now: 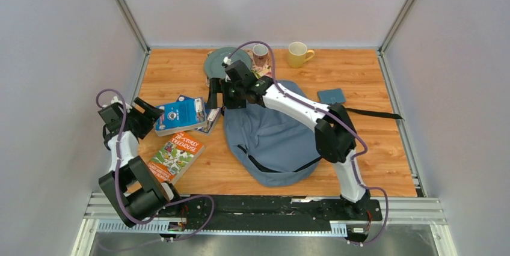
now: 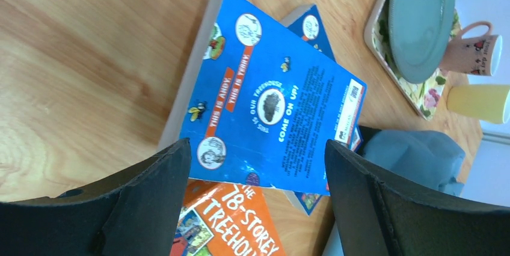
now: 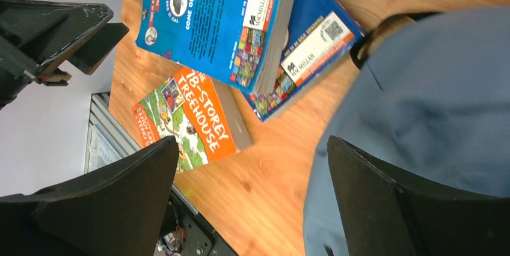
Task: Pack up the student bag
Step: Pick up the book from the center of the board.
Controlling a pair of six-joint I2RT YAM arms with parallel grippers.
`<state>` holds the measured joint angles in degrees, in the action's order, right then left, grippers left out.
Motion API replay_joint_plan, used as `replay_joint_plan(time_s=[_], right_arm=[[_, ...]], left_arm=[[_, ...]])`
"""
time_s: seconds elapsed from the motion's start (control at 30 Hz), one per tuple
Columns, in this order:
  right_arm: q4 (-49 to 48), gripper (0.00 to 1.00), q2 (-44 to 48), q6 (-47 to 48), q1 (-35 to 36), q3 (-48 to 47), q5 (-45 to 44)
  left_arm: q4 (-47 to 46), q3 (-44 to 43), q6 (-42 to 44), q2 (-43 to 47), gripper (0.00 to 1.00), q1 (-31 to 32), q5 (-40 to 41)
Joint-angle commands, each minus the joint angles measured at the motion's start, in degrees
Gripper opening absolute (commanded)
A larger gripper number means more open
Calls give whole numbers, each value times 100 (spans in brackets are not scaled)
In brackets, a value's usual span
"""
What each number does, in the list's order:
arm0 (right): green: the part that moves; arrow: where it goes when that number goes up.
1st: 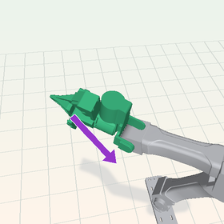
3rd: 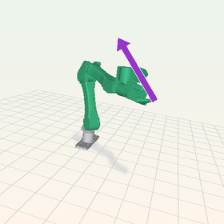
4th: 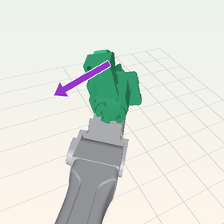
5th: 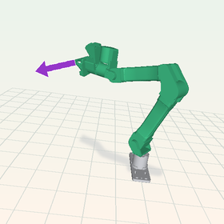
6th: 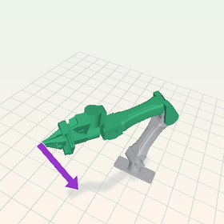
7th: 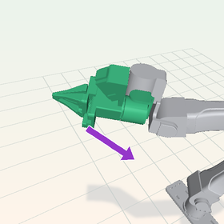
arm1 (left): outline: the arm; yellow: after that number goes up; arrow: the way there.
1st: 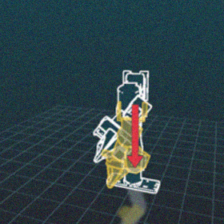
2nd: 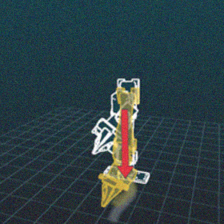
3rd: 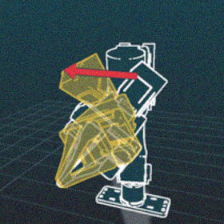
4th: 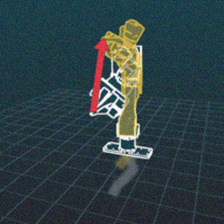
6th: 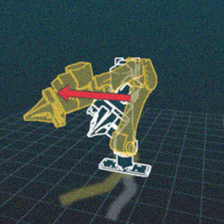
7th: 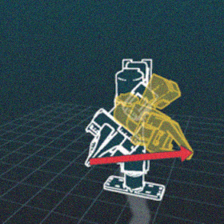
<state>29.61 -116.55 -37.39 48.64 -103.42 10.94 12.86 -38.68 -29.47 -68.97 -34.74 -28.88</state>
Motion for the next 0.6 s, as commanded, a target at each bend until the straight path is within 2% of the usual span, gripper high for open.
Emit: replay_joint_plan(time_s=[0.0,0.13,0.27,0.4,0.57], right_arm=[[-183,97,-901,118,-30,-1073,435],[-157,97,-1527,30,-30,-1899,374],[-157,98,-2046,-76,-39,-2279,479],[-280,98,-2328,-199,-30,-2411,829],[-69,98,-2644,-243,-30,-2622,1182]], left_arm=[[-829,97,82,-177,89,-304,-38],[-812,36,222,-634,89,-402,-3],[-785,97,381,-1056,89,-411,-99],[-925,272,258,-1417,89,-411,-695],[-1566,677,-154,-1663,89,-411,-1540]])
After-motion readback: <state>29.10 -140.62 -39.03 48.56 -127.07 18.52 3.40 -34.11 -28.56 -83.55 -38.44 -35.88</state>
